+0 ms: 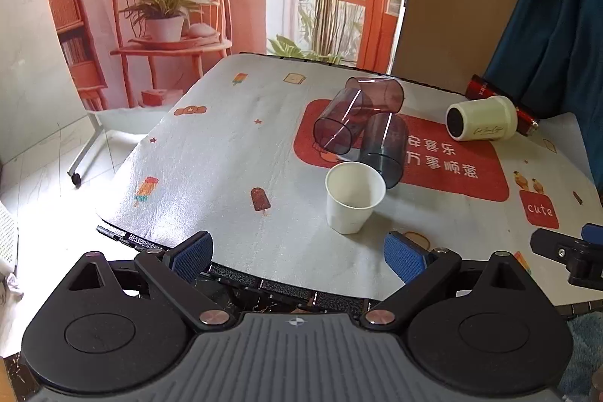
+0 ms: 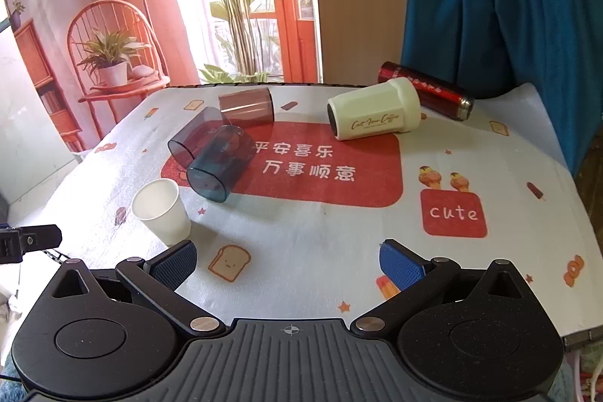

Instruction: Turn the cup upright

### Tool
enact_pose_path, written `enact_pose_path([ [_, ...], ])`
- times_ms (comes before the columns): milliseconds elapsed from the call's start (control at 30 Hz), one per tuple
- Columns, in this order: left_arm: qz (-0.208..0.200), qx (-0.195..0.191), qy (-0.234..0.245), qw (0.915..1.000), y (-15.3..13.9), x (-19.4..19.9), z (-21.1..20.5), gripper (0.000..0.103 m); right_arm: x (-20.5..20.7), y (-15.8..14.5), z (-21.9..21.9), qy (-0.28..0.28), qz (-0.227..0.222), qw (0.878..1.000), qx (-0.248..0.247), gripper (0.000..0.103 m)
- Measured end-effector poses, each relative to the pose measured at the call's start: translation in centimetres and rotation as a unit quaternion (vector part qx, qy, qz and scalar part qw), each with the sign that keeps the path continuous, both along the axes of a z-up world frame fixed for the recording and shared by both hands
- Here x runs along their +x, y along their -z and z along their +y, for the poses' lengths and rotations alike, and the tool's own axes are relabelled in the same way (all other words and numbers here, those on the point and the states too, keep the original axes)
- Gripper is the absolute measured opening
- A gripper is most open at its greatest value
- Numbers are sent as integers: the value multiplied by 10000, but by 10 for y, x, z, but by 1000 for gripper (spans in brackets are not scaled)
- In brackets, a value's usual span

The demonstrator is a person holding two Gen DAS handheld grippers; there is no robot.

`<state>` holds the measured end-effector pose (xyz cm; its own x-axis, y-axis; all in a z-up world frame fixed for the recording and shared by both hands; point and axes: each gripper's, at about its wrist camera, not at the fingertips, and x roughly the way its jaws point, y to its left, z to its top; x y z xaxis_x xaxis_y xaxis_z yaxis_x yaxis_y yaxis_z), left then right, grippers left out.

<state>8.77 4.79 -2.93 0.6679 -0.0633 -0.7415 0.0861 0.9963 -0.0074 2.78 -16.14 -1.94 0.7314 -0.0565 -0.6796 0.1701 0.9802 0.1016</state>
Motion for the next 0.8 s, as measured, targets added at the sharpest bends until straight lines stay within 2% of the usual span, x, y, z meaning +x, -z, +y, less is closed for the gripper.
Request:
enact_pose_path([
  [233,-173,320,91,9993,3,-30,-14,99,-23,-3,11,43,-86,9995,-311,103],
  [433,-226,343,6,9992,0,-44,-13,99,-35,-1,12,62,-153,9985,-528,103],
  [800,-251,392,-78,9989,-2,-51,-15,99,-37,10,1,102,-76,9994,-336,103],
])
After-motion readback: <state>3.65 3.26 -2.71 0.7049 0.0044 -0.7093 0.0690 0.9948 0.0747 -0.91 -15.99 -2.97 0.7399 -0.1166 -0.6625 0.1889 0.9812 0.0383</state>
